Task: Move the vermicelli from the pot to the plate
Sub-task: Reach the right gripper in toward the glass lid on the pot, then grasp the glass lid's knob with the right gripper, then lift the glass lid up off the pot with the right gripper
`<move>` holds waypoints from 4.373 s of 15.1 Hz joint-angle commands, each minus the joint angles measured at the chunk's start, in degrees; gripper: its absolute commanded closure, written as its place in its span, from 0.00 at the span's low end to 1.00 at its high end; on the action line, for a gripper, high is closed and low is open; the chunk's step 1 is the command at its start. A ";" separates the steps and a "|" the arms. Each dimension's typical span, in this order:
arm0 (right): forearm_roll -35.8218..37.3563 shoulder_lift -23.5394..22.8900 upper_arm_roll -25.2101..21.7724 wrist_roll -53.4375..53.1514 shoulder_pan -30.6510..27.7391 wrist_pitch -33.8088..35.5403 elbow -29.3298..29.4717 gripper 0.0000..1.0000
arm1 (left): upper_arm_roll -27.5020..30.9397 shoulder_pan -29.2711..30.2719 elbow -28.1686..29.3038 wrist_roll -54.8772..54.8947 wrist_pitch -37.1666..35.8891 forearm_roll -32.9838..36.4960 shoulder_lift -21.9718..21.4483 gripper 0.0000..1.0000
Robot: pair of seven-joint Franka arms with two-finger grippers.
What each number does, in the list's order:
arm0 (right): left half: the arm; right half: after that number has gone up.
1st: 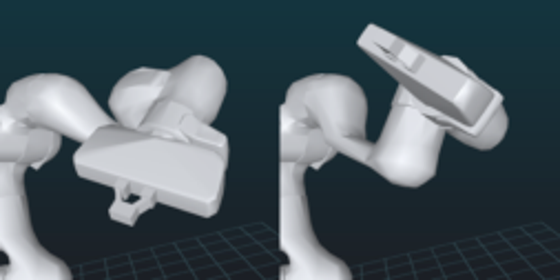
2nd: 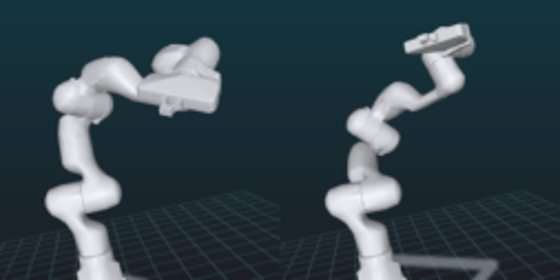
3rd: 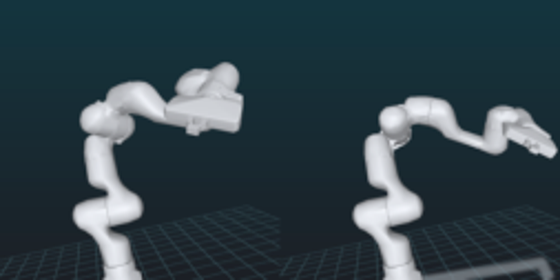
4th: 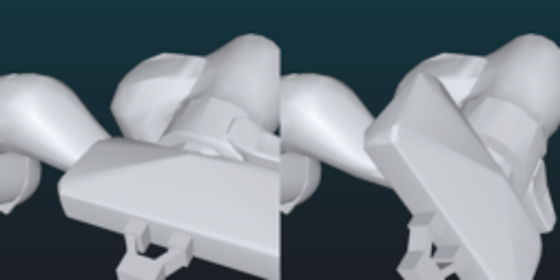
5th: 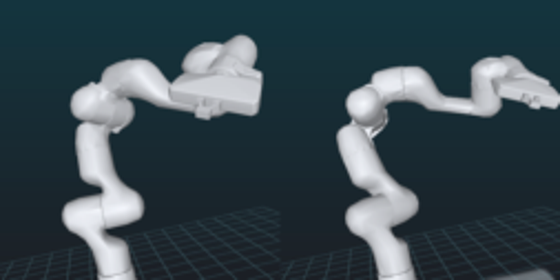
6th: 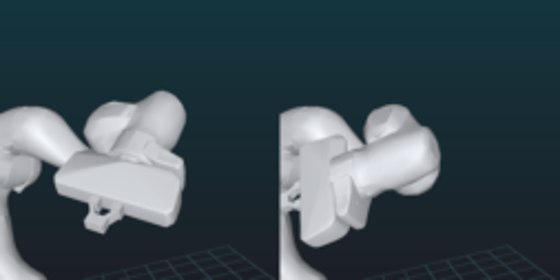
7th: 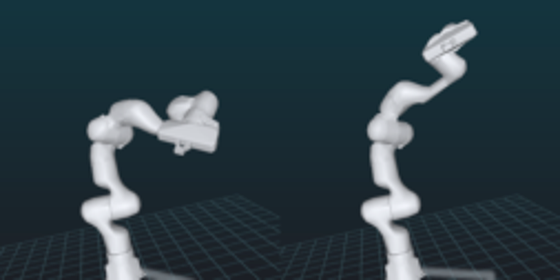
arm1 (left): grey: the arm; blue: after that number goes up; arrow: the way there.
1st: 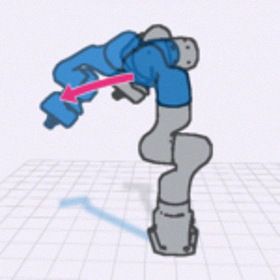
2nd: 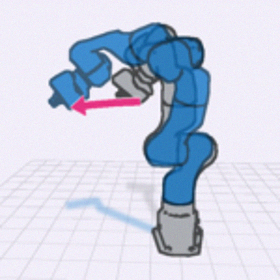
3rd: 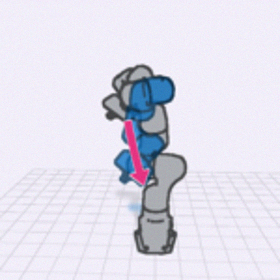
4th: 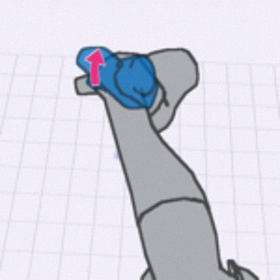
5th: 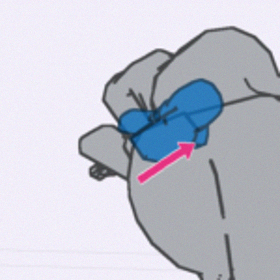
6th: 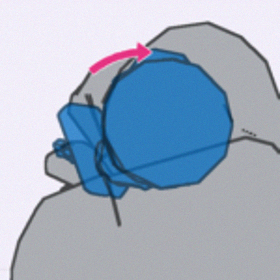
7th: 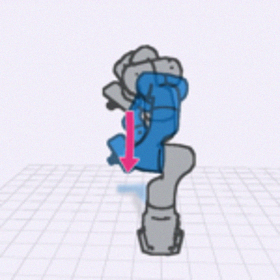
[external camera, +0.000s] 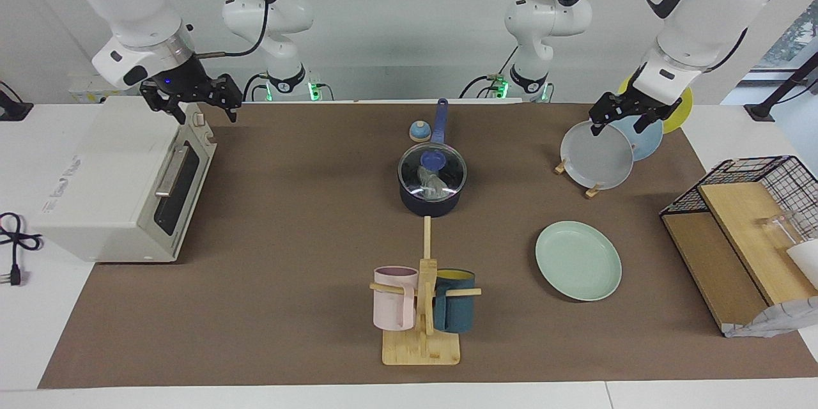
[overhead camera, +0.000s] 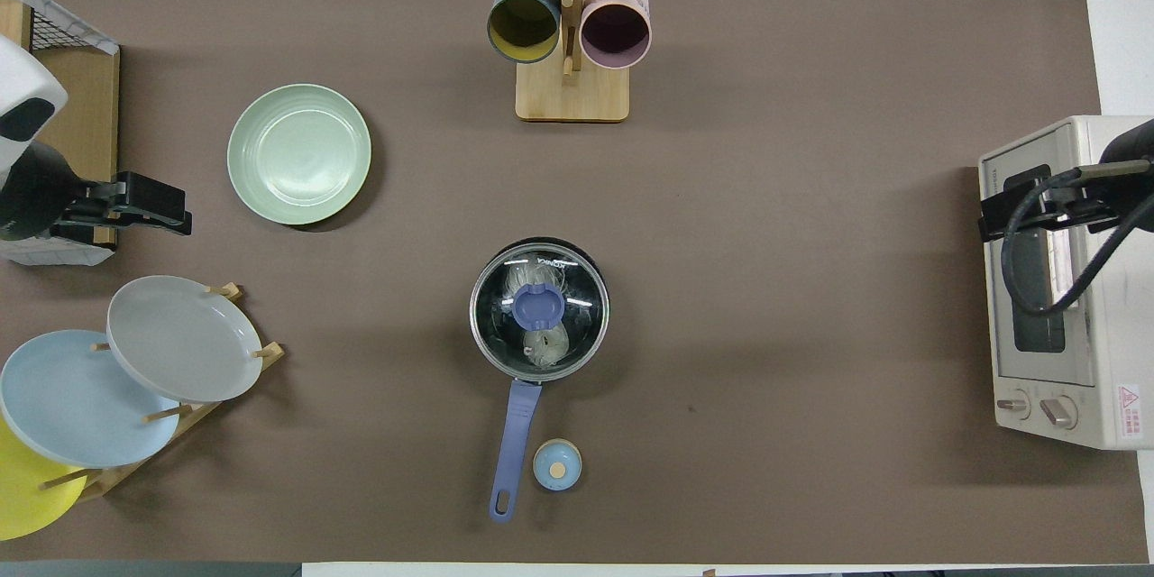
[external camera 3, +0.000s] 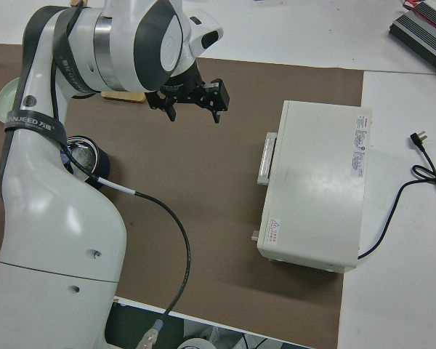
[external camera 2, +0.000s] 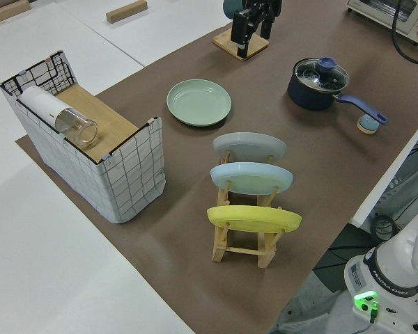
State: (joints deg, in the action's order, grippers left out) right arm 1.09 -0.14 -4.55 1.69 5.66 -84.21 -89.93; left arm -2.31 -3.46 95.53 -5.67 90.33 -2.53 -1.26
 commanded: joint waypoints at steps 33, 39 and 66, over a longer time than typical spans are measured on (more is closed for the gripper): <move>-3.55 -24.81 1.56 -43.60 35.72 -16.67 14.96 0.00 | -0.41 0.56 0.09 -0.13 0.10 -0.11 -0.32 0.00; -3.11 -26.23 1.65 -44.84 36.96 -22.30 11.11 0.00 | -0.41 0.56 0.09 -0.13 0.10 -0.11 -0.32 0.00; -3.37 -21.75 2.00 -42.21 38.46 -26.62 -1.83 0.36 | -0.41 0.56 0.09 -0.13 0.10 -0.11 -0.32 0.00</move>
State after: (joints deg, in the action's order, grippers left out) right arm -2.10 -23.47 -2.76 -41.99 44.41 -109.33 -89.88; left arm -2.31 -3.46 95.53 -5.68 90.33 -2.53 -1.26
